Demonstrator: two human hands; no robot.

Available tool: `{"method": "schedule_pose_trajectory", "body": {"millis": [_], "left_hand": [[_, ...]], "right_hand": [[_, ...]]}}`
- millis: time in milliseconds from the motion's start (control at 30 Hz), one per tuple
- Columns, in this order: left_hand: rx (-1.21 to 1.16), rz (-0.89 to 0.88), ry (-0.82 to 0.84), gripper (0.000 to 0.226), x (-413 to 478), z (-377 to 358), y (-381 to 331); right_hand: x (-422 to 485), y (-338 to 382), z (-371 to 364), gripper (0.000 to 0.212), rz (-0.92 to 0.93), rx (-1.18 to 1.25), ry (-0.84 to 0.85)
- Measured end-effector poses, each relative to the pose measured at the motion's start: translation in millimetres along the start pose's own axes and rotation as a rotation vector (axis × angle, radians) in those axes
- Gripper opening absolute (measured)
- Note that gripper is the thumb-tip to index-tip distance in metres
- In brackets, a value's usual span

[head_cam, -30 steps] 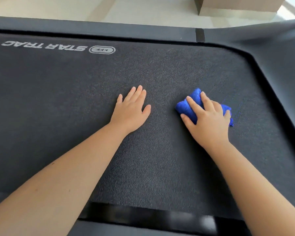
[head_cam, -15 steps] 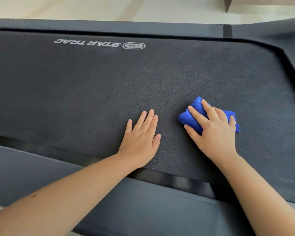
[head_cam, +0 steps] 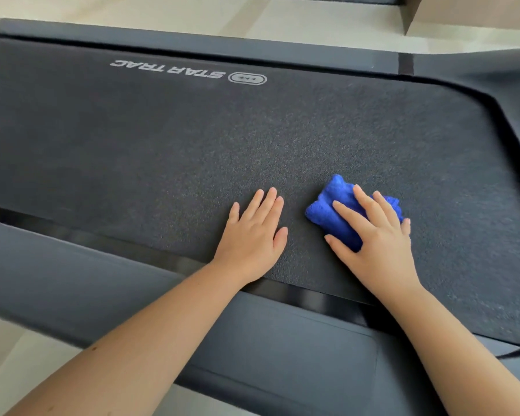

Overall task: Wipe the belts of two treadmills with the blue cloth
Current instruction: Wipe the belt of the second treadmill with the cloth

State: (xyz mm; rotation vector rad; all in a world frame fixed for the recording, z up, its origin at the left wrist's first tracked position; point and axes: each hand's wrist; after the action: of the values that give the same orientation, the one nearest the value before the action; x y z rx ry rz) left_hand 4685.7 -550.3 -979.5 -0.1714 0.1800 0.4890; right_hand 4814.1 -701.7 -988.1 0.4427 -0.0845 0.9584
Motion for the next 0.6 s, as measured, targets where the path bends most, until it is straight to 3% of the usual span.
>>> {"method": "schedule_pose_trajectory", "body": {"millis": [267, 400, 600], "left_hand": [[-0.029, -0.083, 0.124, 0.058, -22, 5, 11], [-0.092, -0.124, 0.105, 0.055, -29, 10, 16], [-0.003, -0.153, 0.040, 0.055, -52, 18, 44]], "right_hand": [[12, 3, -8, 0.033, 0.035, -0.050, -0.029], [12, 9, -3, 0.032, -0.020, 0.058, -0.027], [-1, 45, 4, 0.029, -0.059, 0.238, -0.019]]}}
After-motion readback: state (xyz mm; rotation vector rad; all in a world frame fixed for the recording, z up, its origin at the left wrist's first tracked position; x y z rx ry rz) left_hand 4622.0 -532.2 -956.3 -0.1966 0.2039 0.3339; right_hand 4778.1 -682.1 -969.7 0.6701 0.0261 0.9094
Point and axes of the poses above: each hand's wrist, its own x-axis towards the middle knuckle, its own z-axis out of the back of the hand, y = z × x, and after that the axes turned 7 degrees about y, right-handed
